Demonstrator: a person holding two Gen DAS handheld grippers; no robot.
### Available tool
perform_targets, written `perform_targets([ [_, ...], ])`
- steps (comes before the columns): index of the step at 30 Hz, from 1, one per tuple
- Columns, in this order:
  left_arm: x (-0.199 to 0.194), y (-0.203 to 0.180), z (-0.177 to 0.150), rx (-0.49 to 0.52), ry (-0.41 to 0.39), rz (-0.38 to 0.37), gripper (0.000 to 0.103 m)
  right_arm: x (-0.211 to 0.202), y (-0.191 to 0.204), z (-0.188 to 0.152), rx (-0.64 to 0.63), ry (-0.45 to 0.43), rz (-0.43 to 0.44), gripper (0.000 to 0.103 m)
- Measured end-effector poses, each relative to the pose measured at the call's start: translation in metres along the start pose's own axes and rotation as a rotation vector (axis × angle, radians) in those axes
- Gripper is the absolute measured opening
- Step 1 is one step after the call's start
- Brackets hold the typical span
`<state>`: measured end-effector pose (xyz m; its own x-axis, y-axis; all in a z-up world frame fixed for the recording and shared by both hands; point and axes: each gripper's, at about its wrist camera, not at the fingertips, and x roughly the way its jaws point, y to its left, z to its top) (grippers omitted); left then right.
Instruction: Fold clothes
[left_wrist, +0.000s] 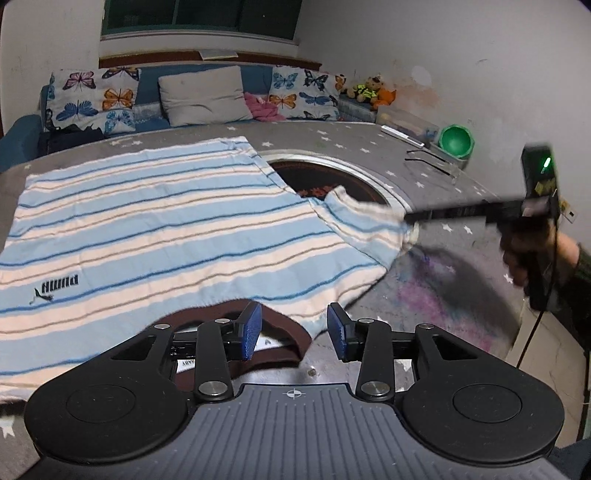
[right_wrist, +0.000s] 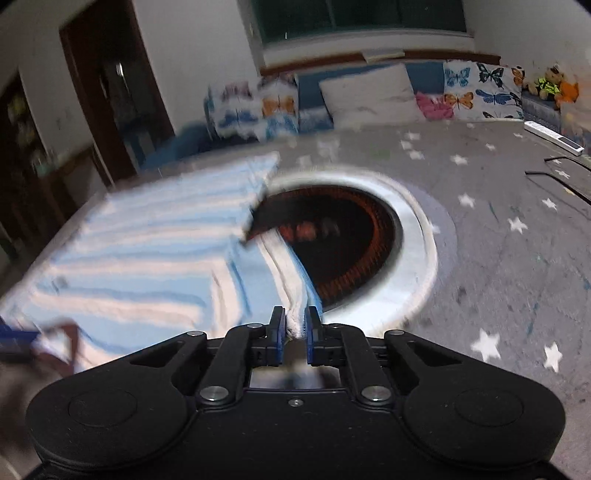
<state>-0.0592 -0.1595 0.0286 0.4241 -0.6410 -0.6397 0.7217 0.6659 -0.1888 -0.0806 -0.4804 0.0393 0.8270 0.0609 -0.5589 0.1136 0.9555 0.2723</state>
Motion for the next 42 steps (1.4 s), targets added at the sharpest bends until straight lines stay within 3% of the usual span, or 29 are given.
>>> perform_targets([
  [4,-0.002,0.005,-0.005,-0.024,0.003,0.009,0.042,-0.007,0.035,0.02,-0.049,-0.063,0.111,0.012],
  [8,-0.011,0.013,-0.01,-0.056,-0.005,0.027,0.042,0.009,0.071,0.021,-0.115,-0.054,0.192,0.012],
  [17,-0.041,0.041,-0.018,-0.145,-0.071,0.096,0.046,0.071,0.126,-0.014,-0.205,0.117,0.289,0.016],
  [22,-0.063,0.067,-0.022,-0.227,-0.109,0.164,0.047,0.061,0.116,-0.004,-0.186,0.091,0.273,0.016],
  [26,-0.073,0.088,-0.028,-0.309,-0.131,0.248,0.046,0.073,0.105,0.011,-0.198,0.068,0.182,0.016],
  [32,-0.1,0.127,-0.043,-0.442,-0.164,0.411,0.047,0.107,0.103,0.002,-0.254,0.142,0.123,0.018],
  [34,-0.11,0.144,-0.048,-0.523,-0.185,0.45,0.047,0.109,0.104,-0.001,-0.266,0.153,0.118,0.028],
  [37,-0.126,0.171,-0.055,-0.645,-0.216,0.506,0.046,0.106,0.109,-0.006,-0.293,0.158,0.121,0.033],
  [42,-0.141,0.207,-0.067,-0.807,-0.265,0.506,0.046,0.109,0.112,-0.004,-0.305,0.165,0.117,0.034],
])
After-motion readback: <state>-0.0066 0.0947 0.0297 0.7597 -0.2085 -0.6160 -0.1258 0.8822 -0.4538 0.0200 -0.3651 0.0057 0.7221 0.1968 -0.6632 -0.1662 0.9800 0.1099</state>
